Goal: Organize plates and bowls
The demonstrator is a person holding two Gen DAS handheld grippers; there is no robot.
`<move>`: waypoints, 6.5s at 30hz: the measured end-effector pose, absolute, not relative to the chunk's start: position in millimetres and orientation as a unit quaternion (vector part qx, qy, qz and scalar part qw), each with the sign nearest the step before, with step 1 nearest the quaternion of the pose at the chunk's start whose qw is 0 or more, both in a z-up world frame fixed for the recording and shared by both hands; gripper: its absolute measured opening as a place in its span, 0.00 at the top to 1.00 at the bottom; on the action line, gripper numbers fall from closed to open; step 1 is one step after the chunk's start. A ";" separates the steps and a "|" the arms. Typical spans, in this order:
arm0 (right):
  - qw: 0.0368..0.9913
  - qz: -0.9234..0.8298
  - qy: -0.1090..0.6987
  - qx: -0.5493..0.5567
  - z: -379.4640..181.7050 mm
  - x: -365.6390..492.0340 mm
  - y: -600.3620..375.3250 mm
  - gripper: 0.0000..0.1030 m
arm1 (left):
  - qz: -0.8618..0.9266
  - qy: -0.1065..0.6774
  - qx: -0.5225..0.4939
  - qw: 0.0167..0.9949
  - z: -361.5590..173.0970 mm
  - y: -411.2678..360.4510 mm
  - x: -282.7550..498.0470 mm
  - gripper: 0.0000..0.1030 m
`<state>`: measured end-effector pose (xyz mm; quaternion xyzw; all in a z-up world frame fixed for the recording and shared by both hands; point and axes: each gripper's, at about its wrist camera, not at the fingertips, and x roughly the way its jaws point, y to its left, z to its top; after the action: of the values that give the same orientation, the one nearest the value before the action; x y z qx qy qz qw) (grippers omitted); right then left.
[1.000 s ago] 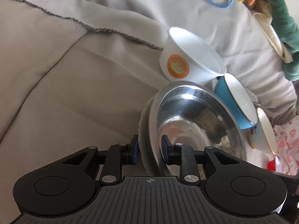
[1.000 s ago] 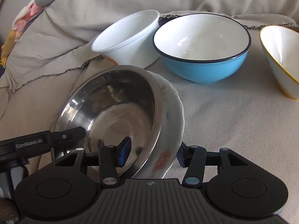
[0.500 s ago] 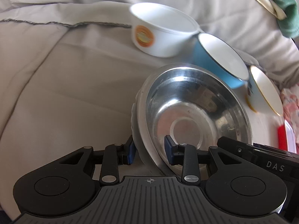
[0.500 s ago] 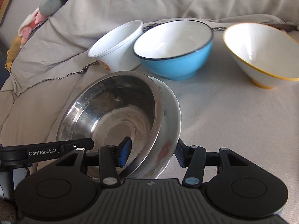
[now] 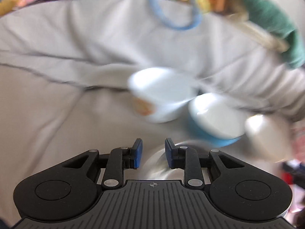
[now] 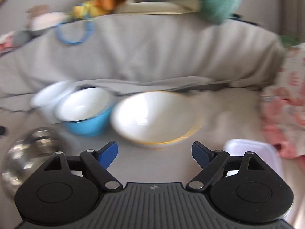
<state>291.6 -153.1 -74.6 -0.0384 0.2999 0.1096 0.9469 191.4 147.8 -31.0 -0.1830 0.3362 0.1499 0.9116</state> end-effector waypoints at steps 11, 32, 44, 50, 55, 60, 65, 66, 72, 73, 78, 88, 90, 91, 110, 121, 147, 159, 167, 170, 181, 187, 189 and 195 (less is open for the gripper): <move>0.908 0.126 0.379 0.126 -91.0 369.1 -214.7 0.12 | -0.019 0.410 -0.262 0.873 -73.5 46.2 323.4 0.71; 0.873 0.222 0.427 0.076 -118.8 344.3 -183.3 0.73 | -0.042 0.475 -0.215 0.853 -93.9 27.5 297.9 0.78; 0.855 0.258 0.448 0.052 -124.3 273.3 -184.1 0.73 | -0.062 0.510 -0.206 0.833 -96.8 30.2 227.3 0.78; 0.862 0.242 0.444 0.028 -122.1 275.1 -179.8 0.73 | -0.069 0.503 -0.208 0.836 -96.1 23.8 231.9 0.75; 0.862 0.238 0.448 0.013 -118.4 276.4 -181.6 0.73 | -0.091 0.504 -0.231 0.827 -94.2 34.4 228.7 0.76; 0.884 0.223 0.411 0.014 -86.0 289.6 -190.9 0.71 | -0.087 0.465 -0.240 0.847 -62.4 67.6 226.6 0.76; 0.889 0.220 0.400 0.028 -59.1 322.4 -169.9 0.61 | -0.004 0.393 -0.276 0.877 -35.1 122.1 246.8 0.75; 0.887 0.222 0.404 0.033 -57.4 329.1 -162.4 0.60 | 0.015 0.385 -0.282 0.879 -34.0 131.2 253.6 0.75; 0.856 0.253 0.443 0.082 -64.8 373.3 -107.1 0.53 | 0.089 0.376 -0.271 0.882 -47.8 156.5 298.3 0.75; 0.853 0.251 0.450 0.087 -69.3 380.8 -97.6 0.52 | 0.096 0.378 -0.265 0.882 -50.9 158.0 304.1 0.75; 0.840 0.243 0.477 0.088 -92.8 413.6 -59.2 0.50 | 0.103 0.408 -0.229 0.878 -71.0 161.7 331.3 0.75; 0.802 0.304 0.507 0.084 -110.4 435.3 -37.9 0.63 | 0.084 0.443 -0.217 0.866 -87.3 154.5 354.8 0.74; 0.807 0.299 0.502 0.087 -107.2 434.5 -50.7 0.63 | 0.073 0.443 -0.218 0.867 -85.0 144.9 356.9 0.73; 0.810 0.293 0.500 0.088 -105.6 434.1 -58.1 0.63 | 0.064 0.447 -0.220 0.865 -84.6 138.7 358.9 0.72; 0.798 0.226 0.528 0.183 -137.0 455.7 -149.9 0.63 | -0.033 0.498 -0.201 0.843 -104.5 59.1 407.3 0.74; 0.828 0.223 0.498 0.127 -123.0 450.3 -137.9 0.63 | -0.031 0.506 -0.203 0.838 -109.4 56.7 418.9 0.74; 0.823 0.238 0.506 0.095 -74.5 305.3 -176.7 0.63 | -0.088 0.530 -0.203 0.818 -65.6 35.8 263.8 0.73; 0.833 0.239 0.493 0.081 -84.9 302.2 -176.2 0.62 | -0.077 0.511 -0.175 0.838 -55.2 42.2 265.2 0.74; 0.851 0.238 0.462 0.078 -78.7 290.3 -181.8 0.62 | -0.074 0.481 -0.094 0.868 -37.6 26.3 263.2 0.74; 0.871 0.225 0.432 0.069 -70.3 282.9 -188.7 0.62 | -0.089 0.467 -0.089 0.875 -27.5 26.8 263.2 0.75; 0.843 0.203 0.485 0.114 -106.7 277.6 -202.8 0.39 | -0.060 0.500 -0.036 0.863 -56.7 17.1 290.4 0.66; 0.796 0.255 0.523 0.166 -133.1 277.8 -190.0 0.47 | -0.081 0.518 -0.057 0.849 -75.5 14.3 305.3 0.66; 0.797 0.259 0.521 0.160 -133.7 277.4 -182.9 0.48 | -0.086 0.522 -0.065 0.846 -79.5 15.5 307.1 0.64; 0.798 0.262 0.519 0.158 -132.8 285.8 -184.2 0.50 | -0.089 0.524 -0.107 0.840 -82.2 22.7 307.6 0.65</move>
<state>285.8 -184.2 -132.8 0.1580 0.5186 0.2618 0.7984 307.6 22.7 -82.2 -0.1068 0.5238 -0.0888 0.8404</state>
